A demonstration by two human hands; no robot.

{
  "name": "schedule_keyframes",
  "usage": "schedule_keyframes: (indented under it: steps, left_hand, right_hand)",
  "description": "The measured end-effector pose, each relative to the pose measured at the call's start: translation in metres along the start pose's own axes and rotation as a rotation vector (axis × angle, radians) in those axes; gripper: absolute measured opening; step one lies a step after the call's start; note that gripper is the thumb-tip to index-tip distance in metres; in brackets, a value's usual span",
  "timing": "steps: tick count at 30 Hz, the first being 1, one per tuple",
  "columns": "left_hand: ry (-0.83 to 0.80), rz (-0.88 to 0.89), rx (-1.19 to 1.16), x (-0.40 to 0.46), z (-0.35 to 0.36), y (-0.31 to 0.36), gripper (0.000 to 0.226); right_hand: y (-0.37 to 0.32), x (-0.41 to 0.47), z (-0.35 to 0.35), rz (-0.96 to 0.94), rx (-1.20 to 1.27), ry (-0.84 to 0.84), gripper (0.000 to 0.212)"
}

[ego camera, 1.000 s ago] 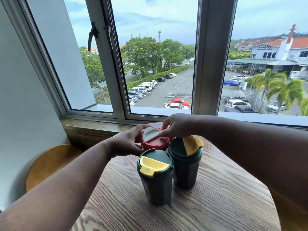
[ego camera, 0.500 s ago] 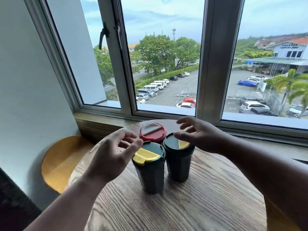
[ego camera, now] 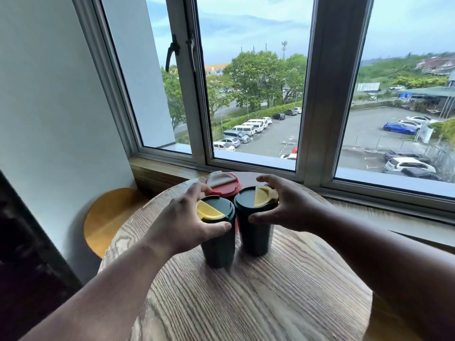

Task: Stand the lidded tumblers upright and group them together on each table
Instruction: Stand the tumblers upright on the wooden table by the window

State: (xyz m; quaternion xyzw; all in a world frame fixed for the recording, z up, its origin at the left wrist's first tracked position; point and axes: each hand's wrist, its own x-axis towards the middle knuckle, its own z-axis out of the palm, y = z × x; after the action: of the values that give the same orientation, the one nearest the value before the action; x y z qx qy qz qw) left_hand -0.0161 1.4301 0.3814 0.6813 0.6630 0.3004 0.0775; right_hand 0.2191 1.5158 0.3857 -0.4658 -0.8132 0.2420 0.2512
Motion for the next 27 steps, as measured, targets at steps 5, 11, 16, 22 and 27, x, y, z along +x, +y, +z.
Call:
schedule_keyframes:
  steps: [5, 11, 16, 22, 27]
  left_hand:
    - [-0.016, -0.013, 0.012, 0.0027, 0.0006, -0.0006, 0.081]
    - [0.009, -0.024, 0.024, 0.0001, 0.0042, -0.0024, 0.077]
    - [0.018, -0.016, 0.040, -0.0009, 0.0055, -0.0018, 0.076]
    - [0.013, -0.019, 0.051, -0.0004, 0.0055, 0.0010, 0.077]
    - [-0.017, -0.017, 0.059, -0.0003, 0.0050, -0.0020, 0.077]
  right_hand:
    - [0.0019, 0.0016, -0.0008, -0.016, -0.003, -0.004, 0.097]
    - [0.0025, 0.0053, -0.0024, -0.015, -0.001, -0.032, 0.096]
    - [0.0041, 0.0046, -0.0018, -0.011, 0.003, -0.025, 0.093]
    - [0.0037, 0.0033, -0.0022, -0.005, 0.009, -0.038, 0.091]
    - [0.0018, 0.0021, -0.0023, -0.010, 0.001, -0.066, 0.092]
